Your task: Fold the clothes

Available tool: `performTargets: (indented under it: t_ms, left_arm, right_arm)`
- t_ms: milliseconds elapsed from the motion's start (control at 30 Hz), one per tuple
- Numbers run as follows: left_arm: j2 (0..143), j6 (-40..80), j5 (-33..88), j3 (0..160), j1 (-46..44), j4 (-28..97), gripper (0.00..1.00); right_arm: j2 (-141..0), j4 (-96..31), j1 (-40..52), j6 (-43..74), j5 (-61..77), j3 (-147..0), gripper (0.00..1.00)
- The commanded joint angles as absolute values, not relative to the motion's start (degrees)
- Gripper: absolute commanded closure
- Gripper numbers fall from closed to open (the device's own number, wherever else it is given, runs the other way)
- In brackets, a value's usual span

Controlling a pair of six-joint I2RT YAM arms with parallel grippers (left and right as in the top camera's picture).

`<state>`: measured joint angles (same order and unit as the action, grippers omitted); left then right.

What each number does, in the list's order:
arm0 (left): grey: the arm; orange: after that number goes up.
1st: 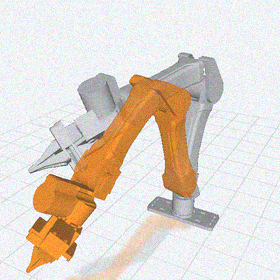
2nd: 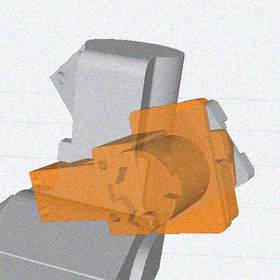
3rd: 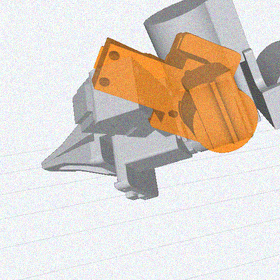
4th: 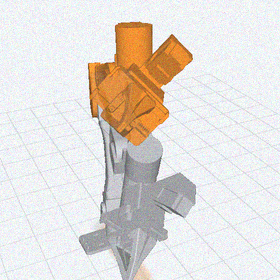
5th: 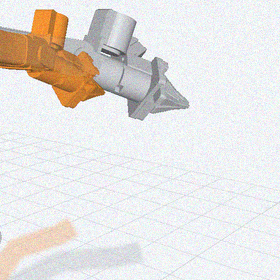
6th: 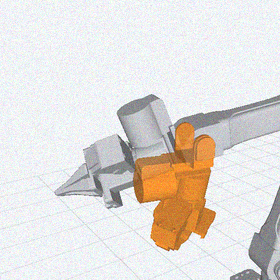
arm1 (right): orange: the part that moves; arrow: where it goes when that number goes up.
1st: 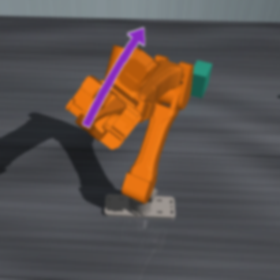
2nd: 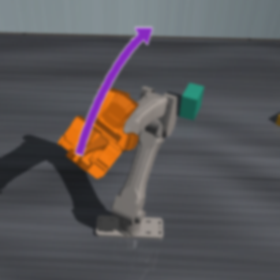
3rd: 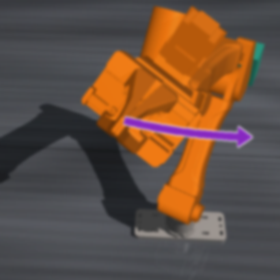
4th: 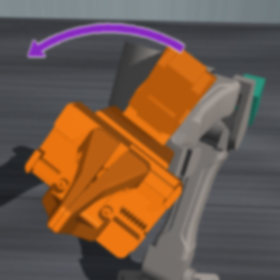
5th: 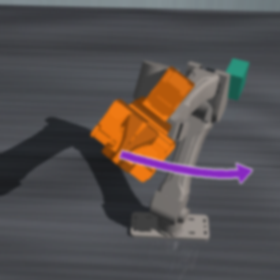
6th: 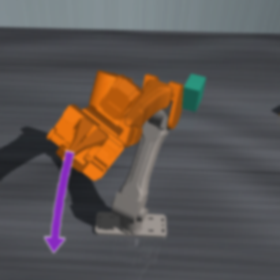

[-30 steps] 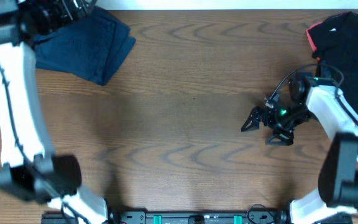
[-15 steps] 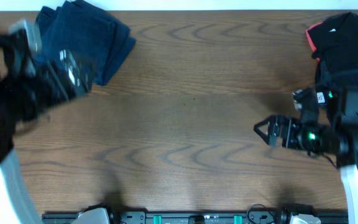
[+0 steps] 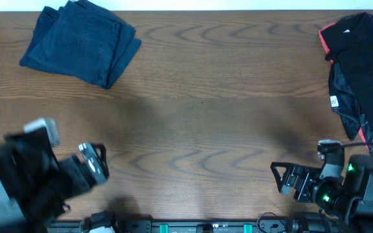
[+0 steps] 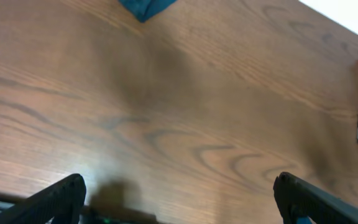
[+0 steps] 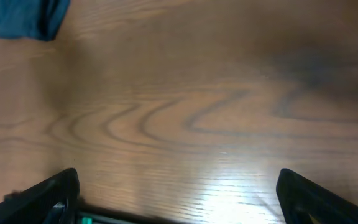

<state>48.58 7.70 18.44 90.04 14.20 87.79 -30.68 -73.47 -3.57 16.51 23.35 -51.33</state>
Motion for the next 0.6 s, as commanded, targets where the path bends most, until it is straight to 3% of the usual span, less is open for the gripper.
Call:
performTargets:
  t_ms: [0, 233, 567]
  left_arm:
    - [39.88, 8.82, 17.45, 79.70, 14.44, 83.81, 0.02]
    - [26.89, 10.17, 17.43, 62.70, 14.44, 74.13, 0.02]
    - [26.46, 13.47, 17.45, 55.68, 14.44, 72.31, 0.02]
  right_arm:
    - [-28.73, -71.77, -3.03, 18.85, 20.73, -48.12, 0.01]
    - [-28.82, -62.50, -3.03, 18.87, 20.82, -43.29, 0.01]
    - [-28.82, -58.46, -3.03, 19.92, 20.56, -41.71, 0.01]
